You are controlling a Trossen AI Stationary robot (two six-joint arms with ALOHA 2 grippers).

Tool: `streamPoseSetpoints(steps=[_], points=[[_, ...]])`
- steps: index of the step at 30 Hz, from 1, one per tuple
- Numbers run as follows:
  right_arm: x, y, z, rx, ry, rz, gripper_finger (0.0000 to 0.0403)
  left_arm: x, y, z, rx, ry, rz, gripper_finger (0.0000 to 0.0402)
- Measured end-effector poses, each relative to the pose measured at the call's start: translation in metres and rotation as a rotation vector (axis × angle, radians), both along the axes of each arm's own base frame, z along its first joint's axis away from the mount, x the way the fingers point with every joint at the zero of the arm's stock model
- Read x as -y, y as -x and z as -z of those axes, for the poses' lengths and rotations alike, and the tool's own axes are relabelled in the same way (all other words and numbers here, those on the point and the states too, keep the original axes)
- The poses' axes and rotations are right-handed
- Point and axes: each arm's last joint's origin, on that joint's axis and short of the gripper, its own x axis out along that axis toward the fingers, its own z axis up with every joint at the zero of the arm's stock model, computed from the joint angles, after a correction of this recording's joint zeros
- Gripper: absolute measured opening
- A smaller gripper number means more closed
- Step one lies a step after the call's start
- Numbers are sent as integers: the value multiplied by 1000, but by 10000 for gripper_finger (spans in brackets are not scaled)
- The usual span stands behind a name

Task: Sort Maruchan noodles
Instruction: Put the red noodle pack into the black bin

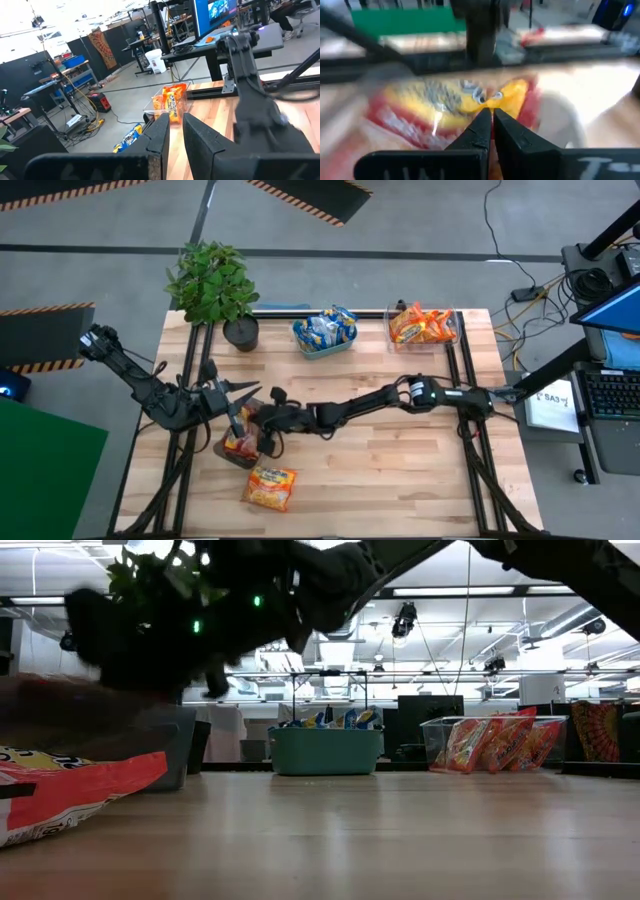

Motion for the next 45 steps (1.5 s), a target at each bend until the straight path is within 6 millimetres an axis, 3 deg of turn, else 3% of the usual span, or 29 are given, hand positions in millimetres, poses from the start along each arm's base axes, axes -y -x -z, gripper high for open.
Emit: streamPoseSetpoints(steps=[3, 7, 15, 22, 28, 36, 40, 45], points=[[-1, -1, 15, -27, -28, 10, 12, 0, 0, 0, -1, -1, 0, 37], [0, -1, 15, -26, -39, 16, 12, 0, 0, 0, -1, -1, 0, 37], [-3, -3, -27, 63, 5, -1, 12, 0, 0, 1, -4, -3, 0, 37], [-18, -4, -38, 95, -15, -77, 12, 0, 0, 1, -4, -3, 0, 37], [-25, -2, -25, 56, -21, -93, 12, 0, 0, 1, -4, -3, 0, 37], [-21, 3, -3, -73, -12, -75, 12, 0, 0, 1, -2, 1, 0, 37], [-21, 0, -20, -33, 45, -93, 12, 0, 0, 1, -2, 1, 0, 37], [-40, -1, -51, 53, 112, -146, 12, 1, 0, 1, -8, -5, 7, 37]])
